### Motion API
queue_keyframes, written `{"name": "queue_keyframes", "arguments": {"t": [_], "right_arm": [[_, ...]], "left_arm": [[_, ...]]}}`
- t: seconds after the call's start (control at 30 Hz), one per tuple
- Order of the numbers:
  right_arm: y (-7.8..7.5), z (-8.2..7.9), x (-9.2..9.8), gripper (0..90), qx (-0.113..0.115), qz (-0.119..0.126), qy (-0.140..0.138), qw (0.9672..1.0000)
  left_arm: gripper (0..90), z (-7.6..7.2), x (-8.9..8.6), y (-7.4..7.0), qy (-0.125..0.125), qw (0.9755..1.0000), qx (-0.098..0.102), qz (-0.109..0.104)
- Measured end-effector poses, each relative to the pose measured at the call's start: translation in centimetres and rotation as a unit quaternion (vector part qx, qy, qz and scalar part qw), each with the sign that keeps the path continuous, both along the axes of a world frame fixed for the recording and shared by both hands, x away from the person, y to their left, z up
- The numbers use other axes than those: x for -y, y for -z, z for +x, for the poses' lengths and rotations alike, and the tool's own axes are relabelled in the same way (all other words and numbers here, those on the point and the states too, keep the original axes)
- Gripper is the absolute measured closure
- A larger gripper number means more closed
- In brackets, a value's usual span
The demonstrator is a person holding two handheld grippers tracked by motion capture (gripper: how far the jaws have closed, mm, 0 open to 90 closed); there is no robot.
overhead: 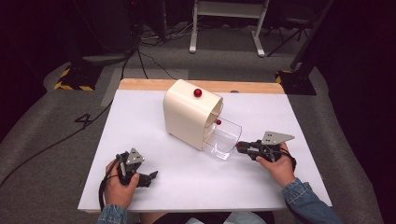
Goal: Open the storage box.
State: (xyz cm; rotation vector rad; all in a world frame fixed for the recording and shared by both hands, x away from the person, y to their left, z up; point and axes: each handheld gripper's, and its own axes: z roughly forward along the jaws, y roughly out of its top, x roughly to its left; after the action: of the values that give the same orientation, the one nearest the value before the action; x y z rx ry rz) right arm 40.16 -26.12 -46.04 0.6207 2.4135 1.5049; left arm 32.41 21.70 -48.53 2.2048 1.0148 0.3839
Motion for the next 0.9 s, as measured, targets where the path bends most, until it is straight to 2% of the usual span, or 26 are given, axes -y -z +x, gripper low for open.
{"name": "queue_keyframes", "arguments": {"t": [0.17, 0.3, 0.43, 0.5, 0.6, 0.9], "right_arm": [[0.5, 0.0, 0.2, 74.3, -0.011, -0.005, -0.001, 0.9999], [1.0, -0.3, 0.3, 74.2, -0.013, -0.018, 0.004, 0.9997], [1.2, -0.6, 0.7, 72.5, -0.019, -0.018, 0.012, 0.9996], [1.2, -0.8, 0.9, 68.4, -0.029, -0.019, 0.019, 0.9992], [1.0, -1.1, 1.4, 66.5, -0.031, -0.013, 0.028, 0.999], [-0.4, -2.3, 3.0, 62.1, -0.021, 0.006, 0.048, 0.9986]], "left_arm": [[9.2, 0.0, 0.0, 0.0, -0.001, 1.0, -0.007, -0.005], [9.2, 0.0, 0.0, 0.0, 0.0, 1.0, 0.0, 0.0], [9.2, 0.0, 0.0, 0.0, -0.001, 1.0, -0.004, -0.003], [9.2, 0.0, 0.0, 0.0, -0.001, 1.0, -0.004, -0.003], [9.2, 0.0, 0.0, 0.0, 0.0, 1.0, -0.005, -0.004], [9.2, 0.0, 0.0, 0.0, 0.0, 1.0, -0.005, -0.004]]}}
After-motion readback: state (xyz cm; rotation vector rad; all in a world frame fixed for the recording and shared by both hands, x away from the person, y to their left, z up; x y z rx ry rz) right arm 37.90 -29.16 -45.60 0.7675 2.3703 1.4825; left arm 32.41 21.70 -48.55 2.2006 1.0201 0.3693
